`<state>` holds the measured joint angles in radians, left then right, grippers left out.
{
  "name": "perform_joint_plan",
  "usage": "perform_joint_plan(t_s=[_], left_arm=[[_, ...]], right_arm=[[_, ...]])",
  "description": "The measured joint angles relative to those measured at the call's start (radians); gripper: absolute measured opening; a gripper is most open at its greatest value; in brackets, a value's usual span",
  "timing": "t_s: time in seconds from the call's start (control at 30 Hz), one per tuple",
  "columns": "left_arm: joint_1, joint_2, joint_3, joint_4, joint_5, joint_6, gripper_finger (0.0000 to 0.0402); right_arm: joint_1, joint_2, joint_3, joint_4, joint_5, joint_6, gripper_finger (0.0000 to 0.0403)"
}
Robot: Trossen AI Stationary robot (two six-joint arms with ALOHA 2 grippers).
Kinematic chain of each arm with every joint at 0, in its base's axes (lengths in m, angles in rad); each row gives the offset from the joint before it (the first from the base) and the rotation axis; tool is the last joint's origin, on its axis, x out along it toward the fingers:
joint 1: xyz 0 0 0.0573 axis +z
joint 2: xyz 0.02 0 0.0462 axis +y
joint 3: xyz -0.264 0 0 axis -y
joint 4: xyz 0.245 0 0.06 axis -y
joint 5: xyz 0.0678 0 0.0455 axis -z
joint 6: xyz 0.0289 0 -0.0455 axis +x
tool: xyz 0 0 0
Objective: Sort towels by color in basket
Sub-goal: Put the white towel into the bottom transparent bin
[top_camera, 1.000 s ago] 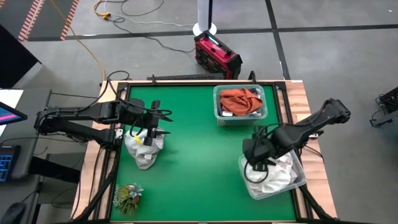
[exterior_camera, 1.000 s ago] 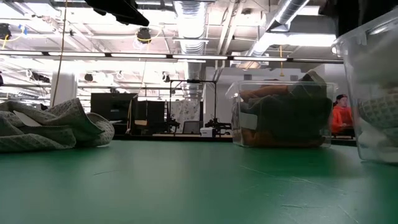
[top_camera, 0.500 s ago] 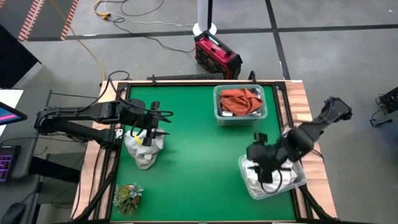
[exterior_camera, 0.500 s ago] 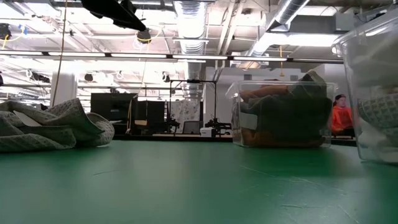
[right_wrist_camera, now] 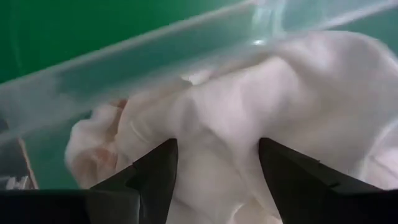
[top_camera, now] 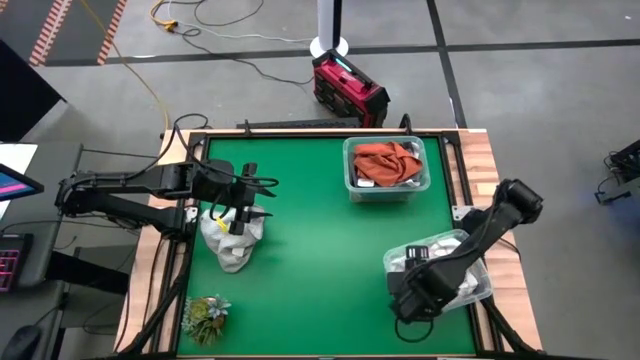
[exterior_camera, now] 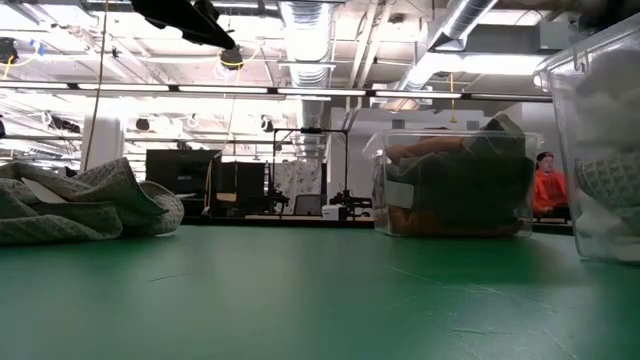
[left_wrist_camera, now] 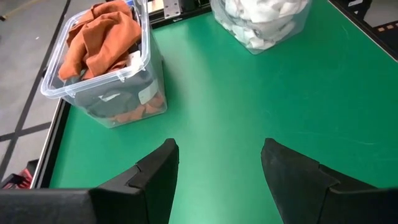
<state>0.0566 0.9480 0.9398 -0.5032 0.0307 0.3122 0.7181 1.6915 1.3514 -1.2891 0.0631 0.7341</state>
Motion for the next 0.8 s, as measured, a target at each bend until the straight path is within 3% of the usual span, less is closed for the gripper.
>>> perform_joint_plan(t_s=[0.13, 0.3, 0.4, 0.47, 0.63, 0.8], left_arm=[[0.000, 0.000, 0.000, 0.001, 0.000, -0.002, 0.0219], [0.000, 0.000, 0.000, 0.001, 0.000, 0.001, 0.0219], [0.000, 0.000, 0.000, 0.001, 0.000, 0.001, 0.0219], [0.000, 0.000, 0.000, 0.001, 0.000, 0.001, 0.0219], [0.000, 0.000, 0.000, 0.000, 0.000, 0.001, 0.0219], [0.000, 0.000, 0.000, -0.004, 0.000, 0.001, 0.0219]], right_arm=[[-0.010, -0.019, -0.061, 0.119, -0.036, 0.010, 0.0260], [-0.038, -0.085, -0.063, 0.113, 0.001, 0.047, 0.0260], [-0.078, -0.150, -0.062, 0.070, 0.068, 0.158, 0.0260], [-0.109, -0.188, -0.062, 0.020, 0.058, 0.257, 0.0260], [-0.153, -0.269, -0.062, -0.146, -0.164, 0.481, 0.0260], [-0.127, -0.340, -0.062, -0.130, -0.329, 0.596, 0.0260]])
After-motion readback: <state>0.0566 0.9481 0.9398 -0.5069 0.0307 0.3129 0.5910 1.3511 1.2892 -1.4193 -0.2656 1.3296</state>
